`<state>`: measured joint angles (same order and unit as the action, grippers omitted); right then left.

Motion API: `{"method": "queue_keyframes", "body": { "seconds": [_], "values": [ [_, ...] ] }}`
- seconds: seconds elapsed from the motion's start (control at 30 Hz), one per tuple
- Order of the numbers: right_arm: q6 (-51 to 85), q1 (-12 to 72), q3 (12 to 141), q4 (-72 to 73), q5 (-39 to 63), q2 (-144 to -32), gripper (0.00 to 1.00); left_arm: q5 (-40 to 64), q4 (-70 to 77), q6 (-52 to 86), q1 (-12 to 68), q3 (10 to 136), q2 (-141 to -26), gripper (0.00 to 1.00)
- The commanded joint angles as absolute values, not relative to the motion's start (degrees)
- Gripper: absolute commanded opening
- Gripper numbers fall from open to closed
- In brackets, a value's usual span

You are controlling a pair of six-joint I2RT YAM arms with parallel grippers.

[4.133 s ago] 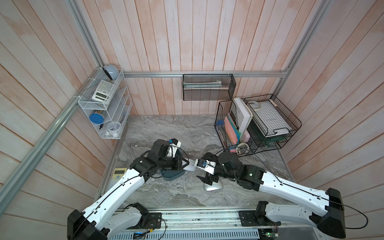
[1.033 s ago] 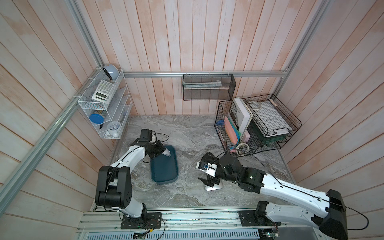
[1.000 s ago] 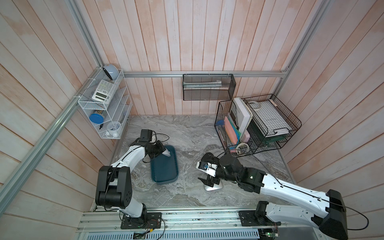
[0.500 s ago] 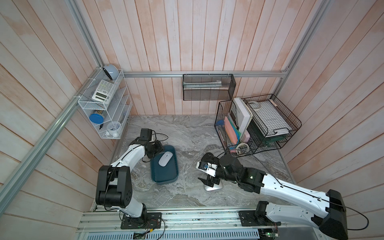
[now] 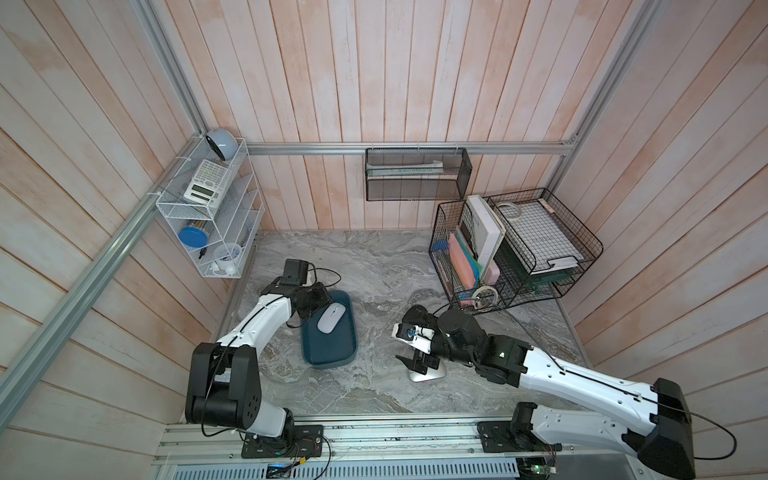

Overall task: Put the mouse in the storage box
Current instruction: Place the mouse in the storage box.

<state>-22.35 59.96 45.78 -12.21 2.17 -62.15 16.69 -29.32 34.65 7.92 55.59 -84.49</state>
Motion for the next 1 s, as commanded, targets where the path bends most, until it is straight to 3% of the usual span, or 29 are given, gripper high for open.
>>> {"method": "queue_keyframes", "body": {
  "seconds": [0.0, 0.5, 0.97],
  "values": [
    [-22.4, 60.3, 45.7, -12.2, 2.0, -62.3, 0.96, 15.9, -29.4, 35.1, 10.4, 52.6, -82.8, 0.4],
    [-22.1, 60.4, 45.7, -12.0, 2.2, -62.3, 0.96, 13.8, -25.6, 37.3, 15.3, 42.7, -81.5, 0.29],
    [-22.3, 60.4, 45.4, -12.3, 1.9, -61.6, 0.96, 5.8, -27.2, 34.7, 15.2, 48.2, -89.8, 0.27]
  ]
}}
